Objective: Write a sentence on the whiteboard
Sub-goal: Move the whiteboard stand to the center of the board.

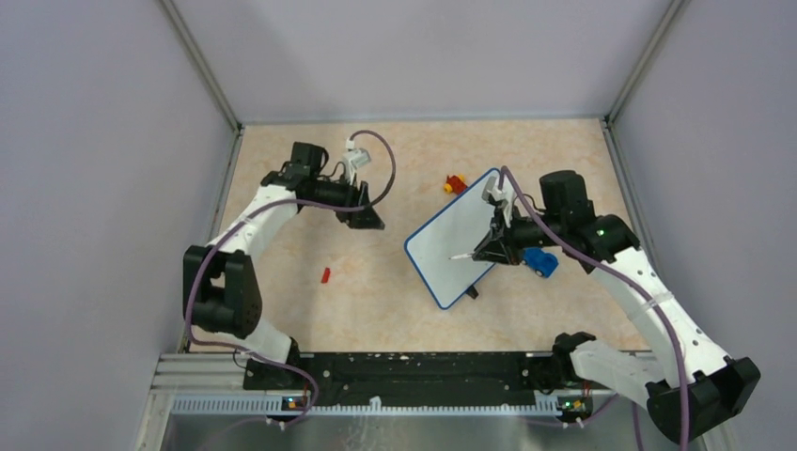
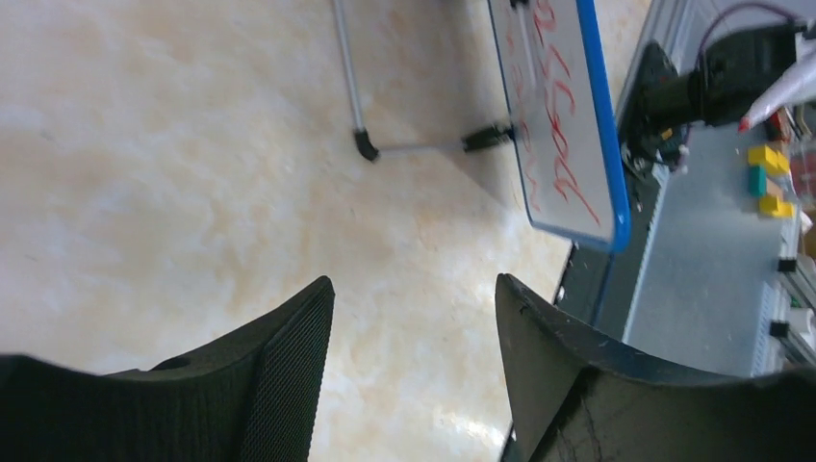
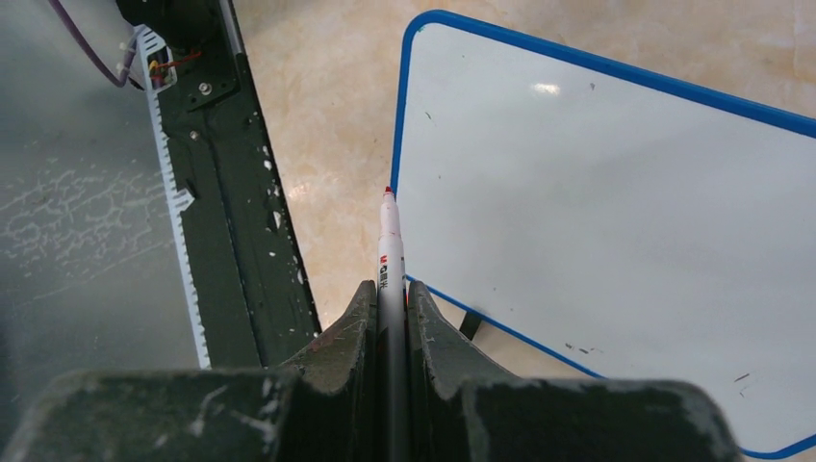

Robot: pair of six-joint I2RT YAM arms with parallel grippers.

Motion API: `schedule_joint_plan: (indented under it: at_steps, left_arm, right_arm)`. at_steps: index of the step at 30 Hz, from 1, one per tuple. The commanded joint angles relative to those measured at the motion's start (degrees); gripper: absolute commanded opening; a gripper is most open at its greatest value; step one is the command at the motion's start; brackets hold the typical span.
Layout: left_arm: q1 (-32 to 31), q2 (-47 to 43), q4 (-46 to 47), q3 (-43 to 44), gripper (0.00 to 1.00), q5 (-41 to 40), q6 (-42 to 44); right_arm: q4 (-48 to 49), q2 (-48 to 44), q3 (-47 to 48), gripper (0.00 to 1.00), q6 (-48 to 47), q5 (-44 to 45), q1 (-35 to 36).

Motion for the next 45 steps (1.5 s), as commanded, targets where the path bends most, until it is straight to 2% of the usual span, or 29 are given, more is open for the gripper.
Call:
schedule_joint_plan:
  at_steps: [1,3,7,11,17,23,32,45]
  left_arm:
    - [0.15,-4.44,2.14,-9.76,0.65,0.73,2.36]
    - [0.62,-4.17,6.24,-12.99,0.58,1.73,-1.89]
    - [-0.23,-2.45,24.31,-20.90,0.48,8.79,-16.88]
    - [-5.43,4.01,28.70,-18.36,0.31,8.88,-20.47]
    - [-9.75,11.38,41.58,-14.90,0.19,4.41,-30.58]
    - [-14.45,17.75,39.75,-7.77,0.12,0.20,-29.80]
    - [-18.01,24.70,32.97,-2.41,0.03,-6.81,-26.26]
    - [-18.81,26.03,21.25,-0.33,0.00,-20.51,-16.69]
  right_arm:
    - [2.54,-1.66,0.22,0.00,0.28,-4.17,-1.46]
    - [2.74,-1.58,0.49,0.00,0.73,-5.12,-2.51]
    - [2.59,-1.50,1.29,0.00,1.38,-5.71,-3.39]
    - [2.27,-1.23,2.06,0.00,1.72,-5.55,-3.88]
    - [2.38,-1.01,2.28,0.00,1.86,-5.30,-4.15]
    - [2.14,-0.53,2.33,0.00,1.73,-5.30,-4.24]
    - [1.92,0.30,2.50,0.00,1.44,-5.53,-4.23]
    - [2.12,1.15,2.66,0.00,1.29,-5.79,-4.26]
